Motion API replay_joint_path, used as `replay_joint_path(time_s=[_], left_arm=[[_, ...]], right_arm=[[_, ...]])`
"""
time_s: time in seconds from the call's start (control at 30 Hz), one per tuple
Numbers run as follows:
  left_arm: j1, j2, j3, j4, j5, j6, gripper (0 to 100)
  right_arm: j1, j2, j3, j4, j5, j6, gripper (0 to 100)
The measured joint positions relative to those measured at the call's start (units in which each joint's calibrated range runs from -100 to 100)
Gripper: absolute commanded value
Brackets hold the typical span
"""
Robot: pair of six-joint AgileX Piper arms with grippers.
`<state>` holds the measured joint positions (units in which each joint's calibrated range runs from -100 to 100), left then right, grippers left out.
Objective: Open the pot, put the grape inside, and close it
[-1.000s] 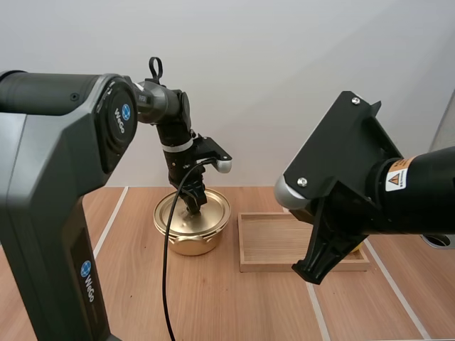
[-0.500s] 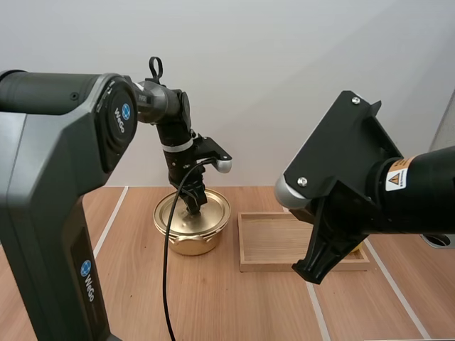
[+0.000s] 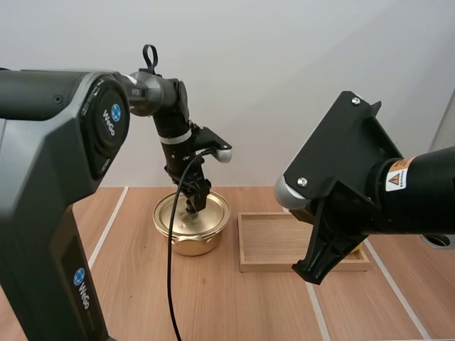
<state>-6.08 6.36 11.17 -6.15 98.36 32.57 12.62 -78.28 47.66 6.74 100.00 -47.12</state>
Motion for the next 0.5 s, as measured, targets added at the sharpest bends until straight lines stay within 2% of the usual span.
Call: replay_joint_path(time_s=[0.5], left_arm=[[0.0,-28.42,-9.44,1.03,0.75,-7.3,100]], right_arm=[[0.0,0.0,0.0,0.0,0.0,0.0,0]])
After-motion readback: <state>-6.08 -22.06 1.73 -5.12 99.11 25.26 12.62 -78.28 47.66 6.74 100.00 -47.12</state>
